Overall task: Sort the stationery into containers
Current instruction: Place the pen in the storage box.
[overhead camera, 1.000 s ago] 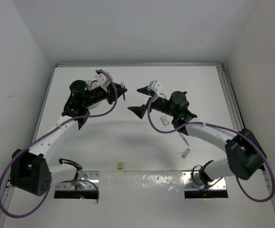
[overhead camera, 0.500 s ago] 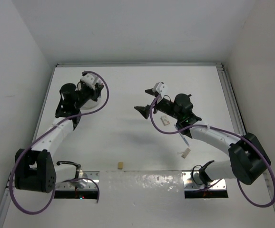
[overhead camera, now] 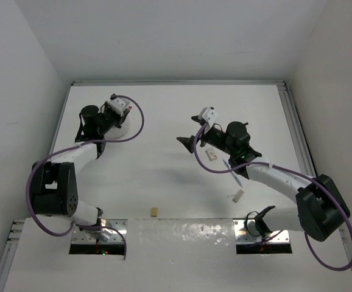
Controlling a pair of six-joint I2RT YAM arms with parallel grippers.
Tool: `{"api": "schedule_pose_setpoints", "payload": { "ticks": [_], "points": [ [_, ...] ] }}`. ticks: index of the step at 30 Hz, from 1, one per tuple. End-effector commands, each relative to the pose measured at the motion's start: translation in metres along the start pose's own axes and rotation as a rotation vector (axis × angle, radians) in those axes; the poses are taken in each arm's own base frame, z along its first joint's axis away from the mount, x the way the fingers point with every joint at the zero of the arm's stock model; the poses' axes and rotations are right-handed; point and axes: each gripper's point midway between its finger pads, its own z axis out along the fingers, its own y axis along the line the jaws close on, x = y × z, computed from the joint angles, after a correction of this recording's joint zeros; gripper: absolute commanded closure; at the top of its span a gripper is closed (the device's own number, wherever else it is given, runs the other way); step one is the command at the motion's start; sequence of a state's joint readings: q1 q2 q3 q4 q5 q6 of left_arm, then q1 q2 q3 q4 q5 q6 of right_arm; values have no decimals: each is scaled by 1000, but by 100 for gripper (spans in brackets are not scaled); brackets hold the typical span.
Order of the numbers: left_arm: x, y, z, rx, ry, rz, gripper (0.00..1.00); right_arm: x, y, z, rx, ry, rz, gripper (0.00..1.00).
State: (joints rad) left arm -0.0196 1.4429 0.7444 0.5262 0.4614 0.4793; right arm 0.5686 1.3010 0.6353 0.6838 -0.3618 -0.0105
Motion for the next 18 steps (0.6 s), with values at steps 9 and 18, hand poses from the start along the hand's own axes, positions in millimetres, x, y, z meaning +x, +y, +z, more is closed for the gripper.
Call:
{"api": "schedule_pose_setpoints", "payload": {
  "ticks": [9, 18],
  "points": [
    [8, 26, 14, -32, -46, 70, 100, -5, -18, 4, 31, 30, -59, 1],
    [31, 28, 13, -43, 6, 47, 81, -3, -21, 11, 24, 49, -56, 1]
  ]
}}
